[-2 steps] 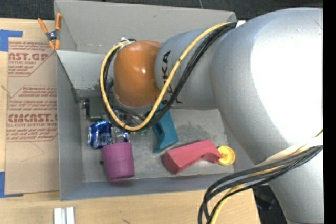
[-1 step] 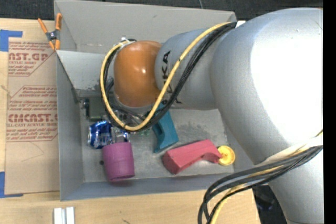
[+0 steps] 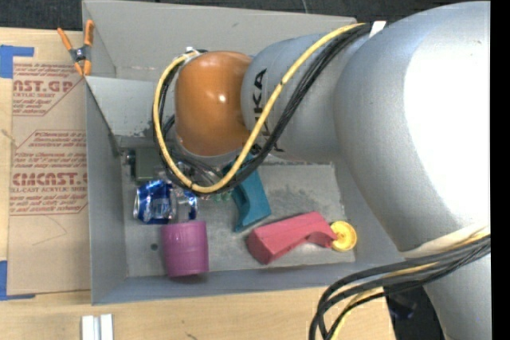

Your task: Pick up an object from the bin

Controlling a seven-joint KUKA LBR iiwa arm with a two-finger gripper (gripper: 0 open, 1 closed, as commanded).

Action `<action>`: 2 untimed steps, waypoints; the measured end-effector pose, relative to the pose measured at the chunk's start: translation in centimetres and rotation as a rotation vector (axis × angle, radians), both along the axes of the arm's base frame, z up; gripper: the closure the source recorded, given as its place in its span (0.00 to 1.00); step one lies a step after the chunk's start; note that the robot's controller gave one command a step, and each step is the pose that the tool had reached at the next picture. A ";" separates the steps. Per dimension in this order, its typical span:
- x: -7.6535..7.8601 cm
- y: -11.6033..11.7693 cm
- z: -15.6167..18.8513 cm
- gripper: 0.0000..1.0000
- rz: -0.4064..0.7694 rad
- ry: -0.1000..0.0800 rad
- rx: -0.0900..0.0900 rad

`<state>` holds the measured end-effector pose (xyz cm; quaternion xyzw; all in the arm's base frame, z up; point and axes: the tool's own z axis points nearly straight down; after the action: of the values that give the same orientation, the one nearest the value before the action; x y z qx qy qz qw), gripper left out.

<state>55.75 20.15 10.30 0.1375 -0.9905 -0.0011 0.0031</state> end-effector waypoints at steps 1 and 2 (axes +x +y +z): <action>0.3 0.3 4.7 1.00 -0.003 -0.011 0.003; 0.5 0.2 9.1 1.00 0.016 0.000 0.000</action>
Offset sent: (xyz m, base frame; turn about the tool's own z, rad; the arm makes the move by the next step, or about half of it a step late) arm 0.0079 0.0014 0.1233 -0.0286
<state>56.20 20.38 19.41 0.1453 -0.9894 -0.0009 0.0033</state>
